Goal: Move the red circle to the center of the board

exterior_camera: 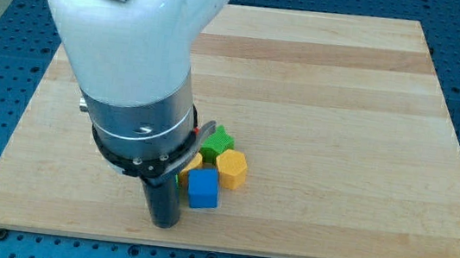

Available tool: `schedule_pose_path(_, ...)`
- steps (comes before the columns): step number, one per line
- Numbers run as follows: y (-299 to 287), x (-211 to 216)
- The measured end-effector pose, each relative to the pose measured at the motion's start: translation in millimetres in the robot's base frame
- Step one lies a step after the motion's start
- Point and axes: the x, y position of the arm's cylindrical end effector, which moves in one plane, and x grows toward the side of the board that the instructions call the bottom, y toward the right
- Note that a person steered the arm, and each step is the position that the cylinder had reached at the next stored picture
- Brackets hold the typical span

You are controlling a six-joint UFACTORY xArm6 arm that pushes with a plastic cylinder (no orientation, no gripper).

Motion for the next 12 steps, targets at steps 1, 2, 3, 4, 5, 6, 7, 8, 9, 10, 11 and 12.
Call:
schedule_pose_path(1,-1.0,-3.9)
schedule_pose_path(2,-1.0,-45.9)
schedule_pose_path(3,0.5,-79.2)
schedule_pose_path(4,4.3,-96.8)
schedule_pose_path(5,6.4,-115.4)
schedule_pose_path(6,7.7,-124.0)
schedule_pose_path(7,7.7,-122.5)
schedule_pose_path(8,21.5,-125.8)
schedule_pose_path(9,55.9,-166.1)
schedule_pose_path(10,93.4,-180.3)
schedule_pose_path(11,126.6,-201.4)
schedule_pose_path(12,167.3,-198.1)
